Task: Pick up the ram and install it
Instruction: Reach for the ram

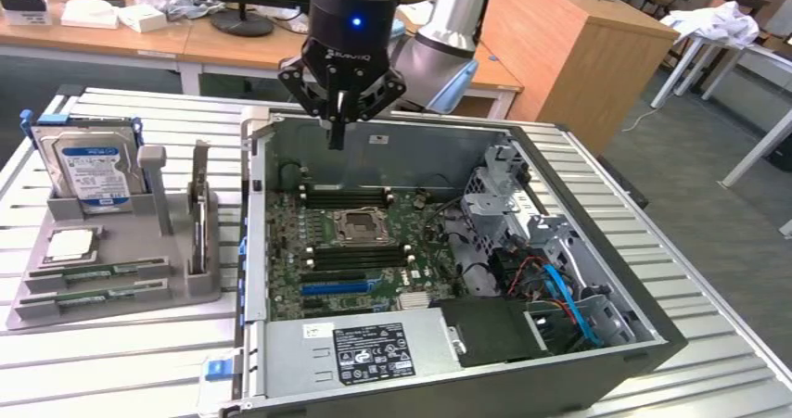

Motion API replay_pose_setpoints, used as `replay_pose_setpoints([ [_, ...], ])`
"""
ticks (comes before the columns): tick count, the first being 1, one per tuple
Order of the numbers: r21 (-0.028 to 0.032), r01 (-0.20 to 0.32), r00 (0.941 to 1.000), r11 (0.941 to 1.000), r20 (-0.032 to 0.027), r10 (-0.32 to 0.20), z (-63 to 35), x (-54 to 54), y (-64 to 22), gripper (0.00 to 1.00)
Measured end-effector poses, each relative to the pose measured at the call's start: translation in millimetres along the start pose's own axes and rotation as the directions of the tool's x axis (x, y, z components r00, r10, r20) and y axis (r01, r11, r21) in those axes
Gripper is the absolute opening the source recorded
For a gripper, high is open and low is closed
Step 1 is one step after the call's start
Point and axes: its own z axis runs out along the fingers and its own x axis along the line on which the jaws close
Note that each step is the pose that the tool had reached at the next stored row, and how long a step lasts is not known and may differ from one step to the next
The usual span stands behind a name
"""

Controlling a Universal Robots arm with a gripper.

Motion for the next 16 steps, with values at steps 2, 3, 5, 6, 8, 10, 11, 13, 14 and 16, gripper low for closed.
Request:
replay_pose_setpoints([
  [2, 0.0000, 0.000, 1.0000, 1.0000, 0.0002, 0.000, -0.1, 6.0, -0.5, 0.10],
  [3, 0.0000, 0.000, 1.0000, 1.0000, 0.0003, 0.000, -0.3, 10.2, -0.8, 0.10],
  [5, -0.0002, 0.000, 1.0000, 1.0000, 0.0006, 0.000, -0.4, 19.1, -1.5, 0.10],
  [6, -0.0002, 0.000, 1.0000, 1.0000, 0.0007, 0.000, -0.6, 22.8, -1.8, 0.10],
  [8, -0.0001, 0.000, 1.0000, 1.0000, 0.0007, 0.000, -0.7, 25.9, -2.0, 0.10],
  [10, -0.0001, 0.000, 1.0000, 1.0000, 0.0006, 0.000, -0.7, 25.9, -2.0, 0.10],
  [11, -0.0002, 0.000, 1.0000, 1.0000, 0.0007, 0.000, -0.7, 25.9, -2.0, 0.10],
  [13, -0.0001, 0.000, 1.0000, 1.0000, 0.0006, 0.000, -0.7, 25.9, -2.0, 0.10],
  [14, -0.0001, 0.000, 1.0000, 1.0000, 0.0006, 0.000, -0.7, 25.9, -2.0, 0.10],
  [16, -0.0001, 0.000, 1.0000, 1.0000, 0.0008, 0.000, -0.8, 29.0, -2.3, 0.10],
])
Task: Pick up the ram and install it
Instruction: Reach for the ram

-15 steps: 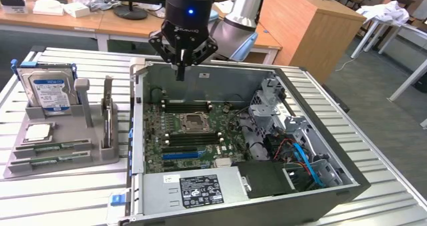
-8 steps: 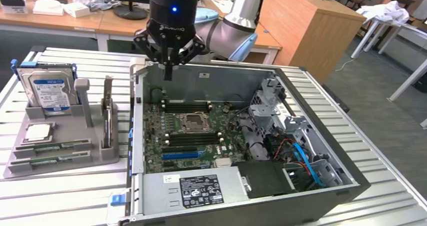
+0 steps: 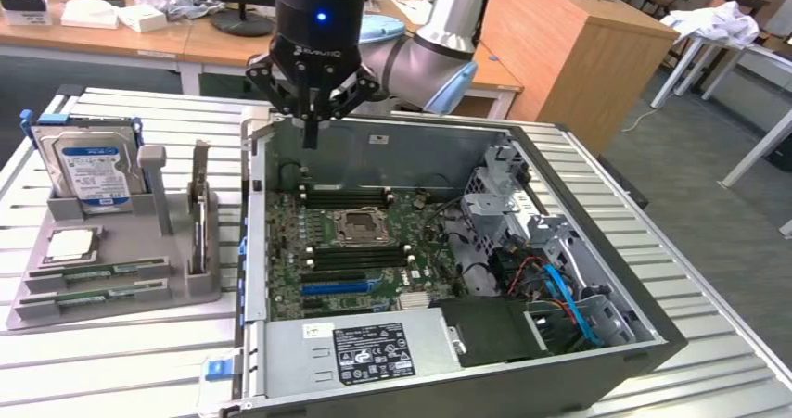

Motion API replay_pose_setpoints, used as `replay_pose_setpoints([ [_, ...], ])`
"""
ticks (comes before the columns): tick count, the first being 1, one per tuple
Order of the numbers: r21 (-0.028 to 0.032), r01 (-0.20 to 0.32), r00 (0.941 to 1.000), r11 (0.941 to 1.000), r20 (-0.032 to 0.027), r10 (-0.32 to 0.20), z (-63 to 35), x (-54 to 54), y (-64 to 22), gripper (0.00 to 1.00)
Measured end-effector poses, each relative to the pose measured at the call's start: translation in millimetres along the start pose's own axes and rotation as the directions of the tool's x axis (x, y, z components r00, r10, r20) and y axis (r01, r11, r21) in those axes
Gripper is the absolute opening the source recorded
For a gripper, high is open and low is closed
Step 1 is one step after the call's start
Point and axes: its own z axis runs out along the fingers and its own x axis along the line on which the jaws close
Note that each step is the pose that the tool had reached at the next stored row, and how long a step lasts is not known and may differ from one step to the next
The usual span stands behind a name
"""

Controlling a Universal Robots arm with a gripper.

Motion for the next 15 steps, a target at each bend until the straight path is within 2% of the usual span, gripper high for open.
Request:
replay_pose_setpoints([
  [15, -0.0001, 0.000, 1.0000, 1.0000, 0.0009, 0.000, -1.9, 66.7, -7.5, 0.10],
])
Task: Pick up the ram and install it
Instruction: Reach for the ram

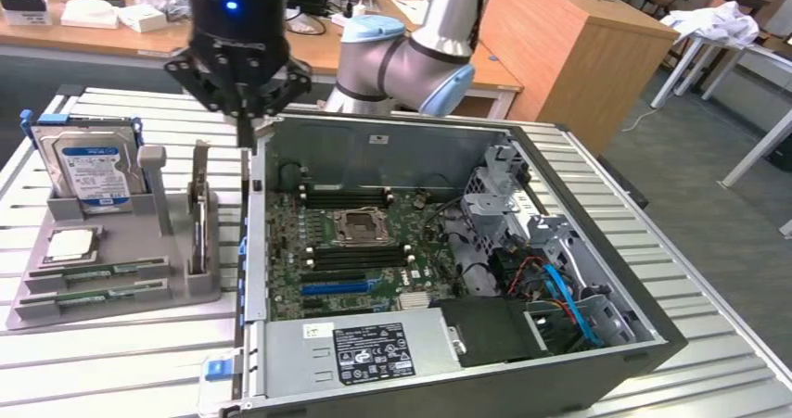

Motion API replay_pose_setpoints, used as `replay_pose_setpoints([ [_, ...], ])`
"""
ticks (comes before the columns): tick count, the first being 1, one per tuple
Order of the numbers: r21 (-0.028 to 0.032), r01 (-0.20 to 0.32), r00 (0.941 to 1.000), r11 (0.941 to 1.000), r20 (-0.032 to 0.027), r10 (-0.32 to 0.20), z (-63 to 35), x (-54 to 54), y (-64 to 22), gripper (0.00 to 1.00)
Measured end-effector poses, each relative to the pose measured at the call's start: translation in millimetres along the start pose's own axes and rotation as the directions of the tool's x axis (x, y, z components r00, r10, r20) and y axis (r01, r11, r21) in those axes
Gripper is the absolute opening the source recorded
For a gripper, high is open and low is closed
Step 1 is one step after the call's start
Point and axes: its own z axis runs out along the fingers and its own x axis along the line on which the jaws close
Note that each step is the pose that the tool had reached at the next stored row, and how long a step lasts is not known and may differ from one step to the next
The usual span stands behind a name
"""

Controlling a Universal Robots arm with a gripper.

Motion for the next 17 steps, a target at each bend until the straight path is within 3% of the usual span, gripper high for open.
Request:
replay_pose_setpoints([
  [4, 0.0000, 0.000, 1.0000, 1.0000, 0.0000, 0.000, -0.6, 18.4, -2.5, 0.10],
  [5, 0.0000, 0.000, 1.0000, 1.0000, 0.0001, 0.000, -0.9, 27.3, -3.8, 0.10],
  [17, 0.0000, 0.000, 1.0000, 1.0000, 0.0002, 0.000, -2.7, 81.3, -13.4, 0.10],
])
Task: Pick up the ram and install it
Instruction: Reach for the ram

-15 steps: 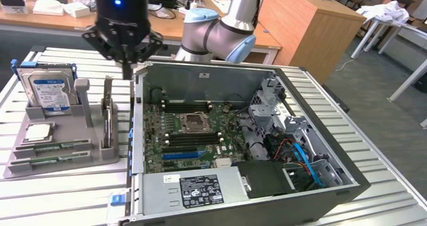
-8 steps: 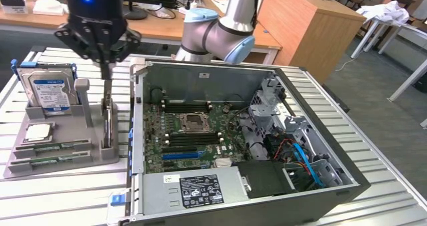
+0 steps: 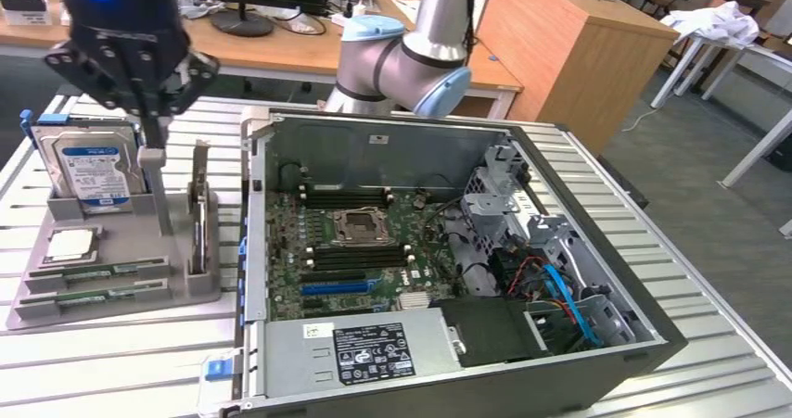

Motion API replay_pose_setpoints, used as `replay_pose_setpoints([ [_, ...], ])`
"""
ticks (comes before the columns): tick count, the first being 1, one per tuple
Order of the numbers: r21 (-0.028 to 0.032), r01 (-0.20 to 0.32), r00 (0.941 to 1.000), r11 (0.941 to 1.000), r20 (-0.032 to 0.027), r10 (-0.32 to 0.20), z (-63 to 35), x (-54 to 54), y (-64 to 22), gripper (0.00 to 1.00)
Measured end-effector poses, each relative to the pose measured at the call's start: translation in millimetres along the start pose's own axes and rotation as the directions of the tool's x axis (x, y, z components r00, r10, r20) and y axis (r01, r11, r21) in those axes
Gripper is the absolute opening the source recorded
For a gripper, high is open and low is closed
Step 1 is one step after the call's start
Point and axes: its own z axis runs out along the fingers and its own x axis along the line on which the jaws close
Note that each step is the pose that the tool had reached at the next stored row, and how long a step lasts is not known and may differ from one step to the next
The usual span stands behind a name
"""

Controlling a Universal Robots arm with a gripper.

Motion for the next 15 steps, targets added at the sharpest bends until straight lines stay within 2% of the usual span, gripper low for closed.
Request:
replay_pose_setpoints([
  [3, -0.0001, 0.000, 1.0000, 1.0000, 0.0002, 0.000, -0.3, 10.7, -1.3, 0.10],
  [10, 0.0000, 0.000, 1.0000, 1.0000, 0.0003, 0.000, -0.3, 11.1, -1.4, 0.10],
  [15, -0.0001, 0.000, 1.0000, 1.0000, 0.0002, 0.000, -0.8, 33.0, -3.0, 0.10],
])
